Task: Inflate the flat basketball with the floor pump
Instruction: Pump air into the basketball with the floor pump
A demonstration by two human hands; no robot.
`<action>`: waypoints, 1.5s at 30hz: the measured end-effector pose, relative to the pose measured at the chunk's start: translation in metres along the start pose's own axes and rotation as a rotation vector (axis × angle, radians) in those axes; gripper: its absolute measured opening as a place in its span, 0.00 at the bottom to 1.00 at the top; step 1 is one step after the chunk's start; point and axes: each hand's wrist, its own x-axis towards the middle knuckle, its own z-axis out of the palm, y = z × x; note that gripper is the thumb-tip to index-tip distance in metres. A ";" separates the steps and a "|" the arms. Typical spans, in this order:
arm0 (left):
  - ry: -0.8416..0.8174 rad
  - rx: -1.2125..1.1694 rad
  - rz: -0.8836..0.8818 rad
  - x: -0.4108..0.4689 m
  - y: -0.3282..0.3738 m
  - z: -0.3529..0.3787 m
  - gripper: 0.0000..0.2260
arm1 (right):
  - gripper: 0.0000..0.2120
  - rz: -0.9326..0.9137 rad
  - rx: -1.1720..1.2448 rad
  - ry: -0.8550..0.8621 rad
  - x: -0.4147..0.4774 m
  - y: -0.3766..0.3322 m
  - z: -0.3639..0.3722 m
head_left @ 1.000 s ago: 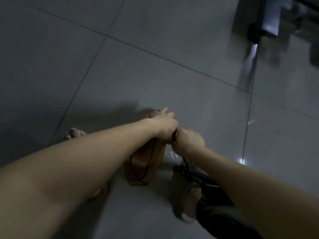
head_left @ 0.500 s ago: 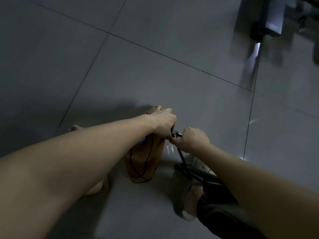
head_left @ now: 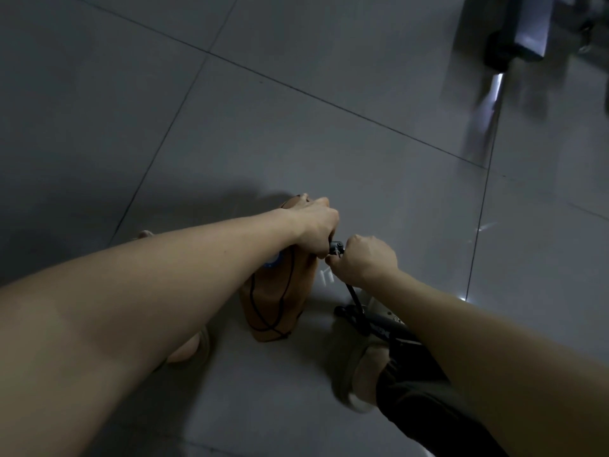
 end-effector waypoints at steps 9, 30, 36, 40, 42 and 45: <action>-0.013 -0.056 0.033 0.007 -0.016 0.004 0.12 | 0.16 -0.017 0.037 -0.012 0.009 0.002 0.001; -0.191 -0.545 -0.054 -0.084 0.074 -0.085 0.11 | 0.40 -0.127 0.227 -0.820 -0.139 0.113 -0.101; -0.520 -0.276 0.070 -0.145 0.172 -0.098 0.19 | 0.17 -0.185 0.007 -0.489 -0.180 0.105 -0.094; -0.219 -0.215 0.059 -0.172 0.203 -0.149 0.04 | 0.10 -0.180 0.157 -0.298 -0.225 0.118 -0.163; -0.097 -0.164 0.090 -0.185 0.215 -0.187 0.03 | 0.08 -0.179 0.259 -0.262 -0.246 0.125 -0.198; -0.068 0.011 0.130 -0.190 0.233 -0.197 0.05 | 0.05 -0.113 0.233 -0.241 -0.252 0.121 -0.203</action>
